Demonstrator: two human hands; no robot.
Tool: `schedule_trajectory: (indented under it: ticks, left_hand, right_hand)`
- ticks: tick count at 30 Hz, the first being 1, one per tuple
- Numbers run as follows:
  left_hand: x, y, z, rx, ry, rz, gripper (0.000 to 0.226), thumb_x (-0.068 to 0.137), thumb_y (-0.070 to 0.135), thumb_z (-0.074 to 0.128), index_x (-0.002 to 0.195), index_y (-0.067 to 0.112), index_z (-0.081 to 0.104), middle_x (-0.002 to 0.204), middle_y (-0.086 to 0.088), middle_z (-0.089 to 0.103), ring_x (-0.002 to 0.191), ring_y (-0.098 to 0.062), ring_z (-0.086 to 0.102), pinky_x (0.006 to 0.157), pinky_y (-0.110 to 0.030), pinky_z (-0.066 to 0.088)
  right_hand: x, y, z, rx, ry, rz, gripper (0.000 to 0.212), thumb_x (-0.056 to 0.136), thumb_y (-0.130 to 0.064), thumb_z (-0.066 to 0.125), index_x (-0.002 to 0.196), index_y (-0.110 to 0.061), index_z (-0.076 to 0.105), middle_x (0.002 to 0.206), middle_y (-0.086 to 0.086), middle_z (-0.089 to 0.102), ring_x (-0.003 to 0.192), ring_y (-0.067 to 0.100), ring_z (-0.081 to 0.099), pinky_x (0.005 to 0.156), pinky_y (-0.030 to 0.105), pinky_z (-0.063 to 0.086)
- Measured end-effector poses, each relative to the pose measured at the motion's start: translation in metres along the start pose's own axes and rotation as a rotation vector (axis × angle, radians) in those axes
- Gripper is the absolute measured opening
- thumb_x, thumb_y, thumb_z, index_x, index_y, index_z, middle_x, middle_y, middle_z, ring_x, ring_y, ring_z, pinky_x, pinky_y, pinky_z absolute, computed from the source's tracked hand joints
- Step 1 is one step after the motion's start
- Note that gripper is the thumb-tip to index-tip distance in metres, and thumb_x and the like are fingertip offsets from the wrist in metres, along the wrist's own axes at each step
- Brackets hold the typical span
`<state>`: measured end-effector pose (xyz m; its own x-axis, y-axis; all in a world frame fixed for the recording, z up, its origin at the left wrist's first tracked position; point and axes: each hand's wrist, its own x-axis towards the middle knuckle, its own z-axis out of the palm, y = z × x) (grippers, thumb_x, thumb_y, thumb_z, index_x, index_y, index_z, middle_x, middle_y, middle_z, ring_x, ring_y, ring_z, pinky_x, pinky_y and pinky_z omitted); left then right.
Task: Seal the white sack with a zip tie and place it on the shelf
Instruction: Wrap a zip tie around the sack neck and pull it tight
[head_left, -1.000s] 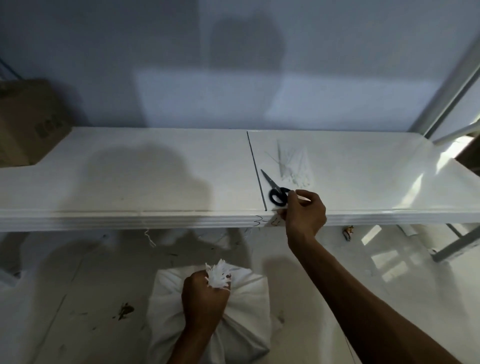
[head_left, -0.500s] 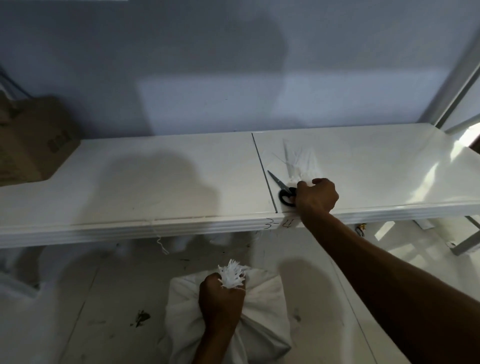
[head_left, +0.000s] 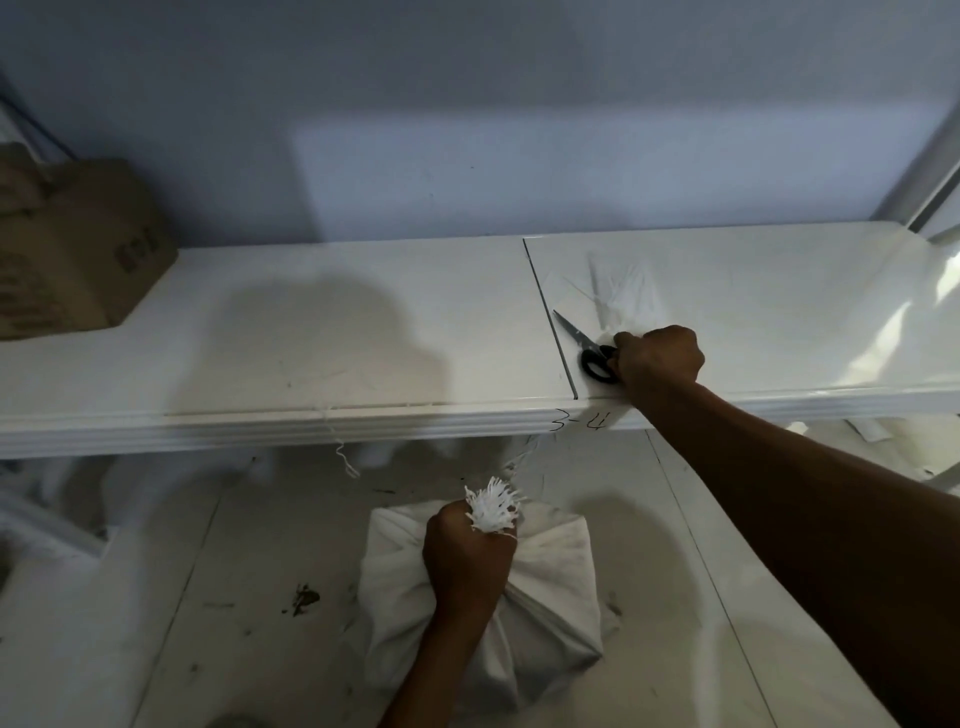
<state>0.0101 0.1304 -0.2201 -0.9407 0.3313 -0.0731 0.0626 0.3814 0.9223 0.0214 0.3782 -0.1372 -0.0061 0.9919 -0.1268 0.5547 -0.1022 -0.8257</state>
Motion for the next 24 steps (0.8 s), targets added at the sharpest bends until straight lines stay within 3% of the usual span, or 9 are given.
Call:
schedule_trajectory:
  ticks: [3, 5, 8, 11, 15, 21, 24]
  left_hand:
    - [-0.001, -0.001, 0.001, 0.005, 0.022, 0.008, 0.034, 0.055, 0.037, 0.069, 0.061, 0.004, 0.068, 0.068, -0.018, 0.073, 0.071, -0.038, 0.070, 0.065, -0.045, 0.057]
    - [0.001, -0.002, 0.002, 0.005, 0.034, 0.024, 0.031, 0.054, 0.034, 0.070, 0.060, 0.004, 0.068, 0.067, -0.019, 0.073, 0.069, -0.039, 0.071, 0.064, -0.046, 0.057]
    - [0.003, -0.005, 0.005, 0.001, 0.052, 0.023, 0.027, 0.055, 0.031, 0.071, 0.058, 0.005, 0.066, 0.066, -0.018, 0.072, 0.068, -0.039, 0.070, 0.063, -0.046, 0.057]
    - [0.002, -0.007, 0.008, 0.017, 0.046, 0.044, 0.028, 0.056, 0.033, 0.071, 0.058, 0.006, 0.066, 0.065, -0.018, 0.072, 0.068, -0.039, 0.070, 0.063, -0.046, 0.057]
    - [0.002, -0.007, 0.007, 0.014, 0.039, 0.035, 0.030, 0.056, 0.036, 0.072, 0.060, 0.006, 0.068, 0.067, -0.017, 0.073, 0.070, -0.039, 0.071, 0.064, -0.045, 0.058]
    - [0.001, -0.007, 0.006, -0.029, 0.028, -0.014, 0.030, 0.054, 0.035, 0.073, 0.062, 0.007, 0.068, 0.069, -0.016, 0.074, 0.071, -0.037, 0.071, 0.065, -0.040, 0.055]
    - [0.000, -0.004, 0.006, -0.081, 0.012, -0.046, 0.019, 0.056, 0.034, 0.073, 0.054, 0.020, 0.060, 0.070, -0.013, 0.074, 0.072, -0.034, 0.071, 0.067, -0.039, 0.055]
  right_hand:
    - [0.004, -0.001, 0.003, -0.016, 0.019, -0.026, 0.013, 0.081, -0.014, 0.062, 0.080, -0.001, 0.061, 0.079, 0.014, 0.065, 0.057, 0.021, 0.053, 0.046, 0.023, 0.030]
    - [0.006, -0.001, 0.005, -0.003, 0.044, -0.023, 0.017, 0.080, -0.013, 0.062, 0.086, 0.001, 0.066, 0.082, 0.015, 0.070, 0.064, 0.026, 0.059, 0.053, 0.024, 0.037]
    - [0.008, -0.004, 0.006, -0.021, 0.013, -0.005, 0.017, 0.079, -0.012, 0.063, 0.090, 0.001, 0.069, 0.084, 0.014, 0.070, 0.064, 0.024, 0.060, 0.051, 0.025, 0.041]
    - [0.013, -0.004, 0.006, -0.040, 0.011, 0.018, 0.019, 0.078, -0.013, 0.065, 0.093, -0.002, 0.068, 0.090, 0.014, 0.073, 0.079, 0.027, 0.070, 0.066, 0.029, 0.055]
    - [0.011, -0.002, 0.007, -0.006, 0.041, 0.007, 0.019, 0.079, -0.017, 0.068, 0.093, -0.004, 0.069, 0.089, 0.014, 0.073, 0.080, 0.027, 0.070, 0.070, 0.029, 0.055]
    - [-0.005, -0.002, -0.008, -0.006, 0.104, -0.056, 0.010, 0.082, -0.011, 0.066, 0.083, -0.003, 0.071, 0.073, 0.010, 0.063, 0.068, 0.026, 0.059, 0.063, 0.027, 0.042]
    - [-0.017, -0.005, -0.015, 0.008, 0.123, -0.092, 0.014, 0.082, -0.012, 0.061, 0.079, -0.004, 0.072, 0.076, 0.014, 0.067, 0.075, 0.033, 0.066, 0.062, 0.029, 0.044]
